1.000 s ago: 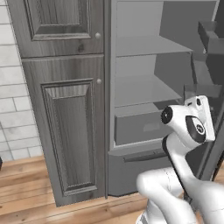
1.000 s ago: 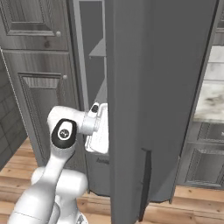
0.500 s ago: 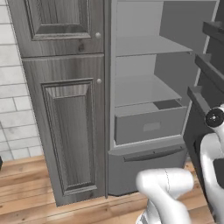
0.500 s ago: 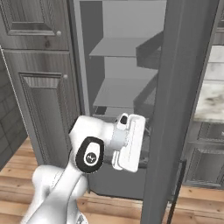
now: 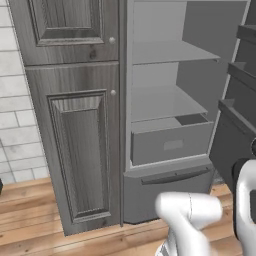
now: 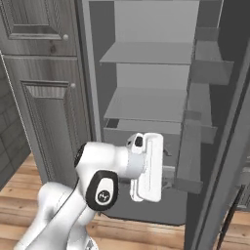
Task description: Place one of the steaks on the plate and the other in the bowl. Then place the bowl in the fridge.
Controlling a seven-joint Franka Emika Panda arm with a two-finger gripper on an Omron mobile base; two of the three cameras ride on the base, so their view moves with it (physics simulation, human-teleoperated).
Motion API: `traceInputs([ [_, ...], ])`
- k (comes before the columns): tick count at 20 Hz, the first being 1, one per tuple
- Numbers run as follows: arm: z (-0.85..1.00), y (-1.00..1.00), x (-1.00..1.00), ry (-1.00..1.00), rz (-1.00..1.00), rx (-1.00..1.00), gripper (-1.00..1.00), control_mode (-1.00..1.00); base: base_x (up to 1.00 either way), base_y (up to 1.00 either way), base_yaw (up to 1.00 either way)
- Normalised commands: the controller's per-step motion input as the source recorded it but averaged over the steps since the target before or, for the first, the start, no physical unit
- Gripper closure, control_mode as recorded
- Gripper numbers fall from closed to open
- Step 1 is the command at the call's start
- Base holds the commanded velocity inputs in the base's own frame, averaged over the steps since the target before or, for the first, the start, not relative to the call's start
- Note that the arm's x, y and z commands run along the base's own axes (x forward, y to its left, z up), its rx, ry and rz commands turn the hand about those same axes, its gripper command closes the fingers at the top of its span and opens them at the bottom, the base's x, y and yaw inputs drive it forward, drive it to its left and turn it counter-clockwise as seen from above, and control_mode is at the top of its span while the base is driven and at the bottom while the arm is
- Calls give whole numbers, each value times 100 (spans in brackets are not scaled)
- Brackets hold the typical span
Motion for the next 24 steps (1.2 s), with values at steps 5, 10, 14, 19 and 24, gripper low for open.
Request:
traceInputs([
  [5, 64, 100, -18, -16, 11, -6, -100, -100, 0, 0, 0],
  [10, 35, 100, 15, -2, 11, 4, -100, -100, 0, 0, 0],
  [14, -31, 72, 51, -14, -20, 76, -100, -100, 0, 0, 0],
  [19, -44, 19, 19, -24, -38, 95, -100, -100, 0, 0, 0],
  [24, -44, 1, 31, -27, -45, 97, -100, -100, 0, 0, 0],
])
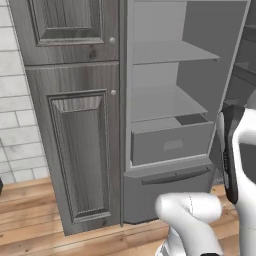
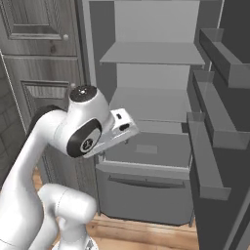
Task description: Place one of the steaks on the plate and the other in the bowl. Then place the bowl in the fridge.
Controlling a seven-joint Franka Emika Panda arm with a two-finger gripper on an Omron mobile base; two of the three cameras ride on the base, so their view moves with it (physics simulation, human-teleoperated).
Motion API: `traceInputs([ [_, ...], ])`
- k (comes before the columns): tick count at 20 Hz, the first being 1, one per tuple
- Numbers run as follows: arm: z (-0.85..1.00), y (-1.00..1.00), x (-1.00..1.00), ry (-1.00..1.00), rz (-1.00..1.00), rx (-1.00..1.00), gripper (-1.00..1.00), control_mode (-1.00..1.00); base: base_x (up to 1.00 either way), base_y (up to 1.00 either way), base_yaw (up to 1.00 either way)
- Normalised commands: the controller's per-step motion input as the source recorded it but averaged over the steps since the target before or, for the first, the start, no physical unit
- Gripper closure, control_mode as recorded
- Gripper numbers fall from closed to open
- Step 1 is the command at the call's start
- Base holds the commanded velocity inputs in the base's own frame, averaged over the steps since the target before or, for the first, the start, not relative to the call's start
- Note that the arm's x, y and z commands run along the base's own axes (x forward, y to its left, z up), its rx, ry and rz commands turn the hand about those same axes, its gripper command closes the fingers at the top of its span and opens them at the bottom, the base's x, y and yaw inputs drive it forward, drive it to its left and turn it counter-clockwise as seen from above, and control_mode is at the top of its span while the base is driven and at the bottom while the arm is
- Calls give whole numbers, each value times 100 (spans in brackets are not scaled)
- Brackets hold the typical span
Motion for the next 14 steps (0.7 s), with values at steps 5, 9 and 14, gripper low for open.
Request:
traceInputs([
  [5, -57, 60, 14, -20, -43, 26, -100, -100, 0, 0, 0],
  [9, 1, 81, 38, 14, -45, -10, -100, -100, 0, 0, 0],
  [14, 12, 40, 56, 40, -51, -8, -100, -100, 0, 0, 0],
])
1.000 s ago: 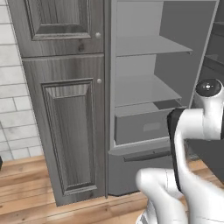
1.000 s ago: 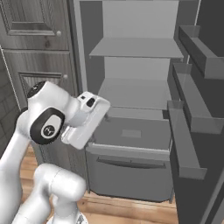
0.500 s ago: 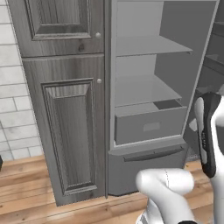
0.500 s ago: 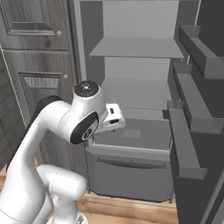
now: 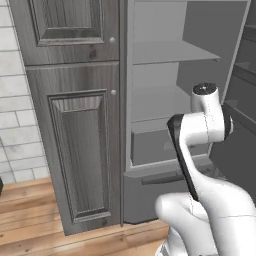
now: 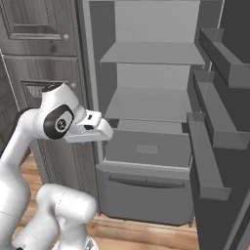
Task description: Place one of the steaks on the plate and the other in the bowl. Then place the bowl in the fridge.
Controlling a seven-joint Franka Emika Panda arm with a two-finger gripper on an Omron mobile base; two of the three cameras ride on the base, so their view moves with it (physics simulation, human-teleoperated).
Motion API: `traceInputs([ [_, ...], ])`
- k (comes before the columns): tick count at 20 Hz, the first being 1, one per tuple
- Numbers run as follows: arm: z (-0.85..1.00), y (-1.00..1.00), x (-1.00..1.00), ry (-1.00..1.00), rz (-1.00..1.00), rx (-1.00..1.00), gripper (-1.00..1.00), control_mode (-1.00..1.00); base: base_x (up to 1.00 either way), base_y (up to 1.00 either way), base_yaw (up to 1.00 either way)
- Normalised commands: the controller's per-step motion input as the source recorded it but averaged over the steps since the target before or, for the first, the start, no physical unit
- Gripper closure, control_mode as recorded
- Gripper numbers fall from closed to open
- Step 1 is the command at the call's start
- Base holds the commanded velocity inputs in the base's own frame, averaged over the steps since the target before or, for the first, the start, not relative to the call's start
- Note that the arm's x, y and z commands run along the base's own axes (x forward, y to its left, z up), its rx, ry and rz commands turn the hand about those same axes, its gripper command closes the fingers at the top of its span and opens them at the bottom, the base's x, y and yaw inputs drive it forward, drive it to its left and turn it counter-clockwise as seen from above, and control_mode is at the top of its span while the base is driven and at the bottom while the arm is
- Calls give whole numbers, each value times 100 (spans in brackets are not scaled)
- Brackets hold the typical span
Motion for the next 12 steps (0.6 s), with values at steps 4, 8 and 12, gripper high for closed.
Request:
traceInputs([
  [4, 25, -16, 15, 45, -22, 28, -100, -100, 0, 0, 0],
  [8, -14, 4, 10, 25, -11, 45, -100, -100, 0, 0, 0],
  [12, -44, -6, 6, 14, 1, 15, -100, -100, 0, 0, 0],
])
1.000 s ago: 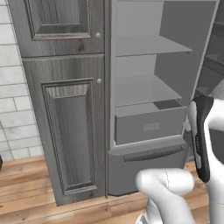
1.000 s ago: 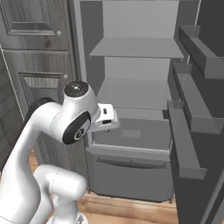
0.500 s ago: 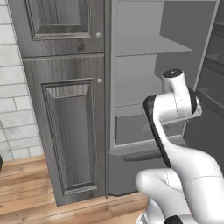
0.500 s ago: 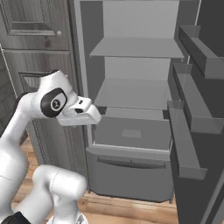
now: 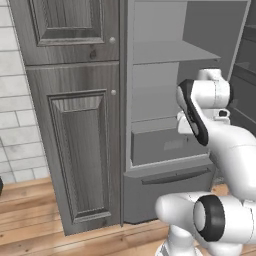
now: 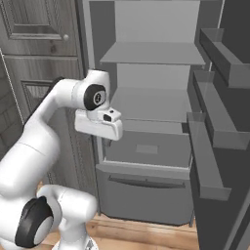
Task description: Place one of the steaks on the plate and the other in the bowl. Then place the bowl in the fridge.
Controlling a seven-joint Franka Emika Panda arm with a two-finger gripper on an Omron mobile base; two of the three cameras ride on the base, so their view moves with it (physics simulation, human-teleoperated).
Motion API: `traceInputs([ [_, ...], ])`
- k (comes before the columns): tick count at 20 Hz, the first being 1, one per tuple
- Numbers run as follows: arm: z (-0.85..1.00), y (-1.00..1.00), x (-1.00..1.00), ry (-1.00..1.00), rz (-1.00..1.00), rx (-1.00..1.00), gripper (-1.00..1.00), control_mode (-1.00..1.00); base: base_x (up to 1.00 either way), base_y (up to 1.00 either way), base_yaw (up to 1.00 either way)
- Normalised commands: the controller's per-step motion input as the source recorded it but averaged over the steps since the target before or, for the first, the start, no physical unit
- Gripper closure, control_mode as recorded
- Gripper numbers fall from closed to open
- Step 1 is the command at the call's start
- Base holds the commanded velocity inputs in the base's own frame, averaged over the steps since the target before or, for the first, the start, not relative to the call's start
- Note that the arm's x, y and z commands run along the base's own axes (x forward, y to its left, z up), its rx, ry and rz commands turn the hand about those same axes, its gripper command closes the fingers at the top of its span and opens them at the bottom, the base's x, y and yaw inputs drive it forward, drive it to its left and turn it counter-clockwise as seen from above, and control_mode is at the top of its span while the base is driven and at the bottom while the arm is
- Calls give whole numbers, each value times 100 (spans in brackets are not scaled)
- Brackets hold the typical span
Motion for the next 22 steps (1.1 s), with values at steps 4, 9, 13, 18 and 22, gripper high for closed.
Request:
traceInputs([
  [4, -40, 0, 0, 2, 6, 2, -100, -100, 0, 0, 0],
  [9, 0, 0, 0, 0, 4, 0, -100, -100, 0, 0, 0],
  [13, 0, 0, 0, 0, 0, 0, -100, -100, 0, 0, 0],
  [18, 0, 0, -6, 0, 0, 0, -100, 100, -36, 0, -9],
  [22, 0, 0, 0, 0, 0, 0, -100, 100, -83, 0, -34],
])
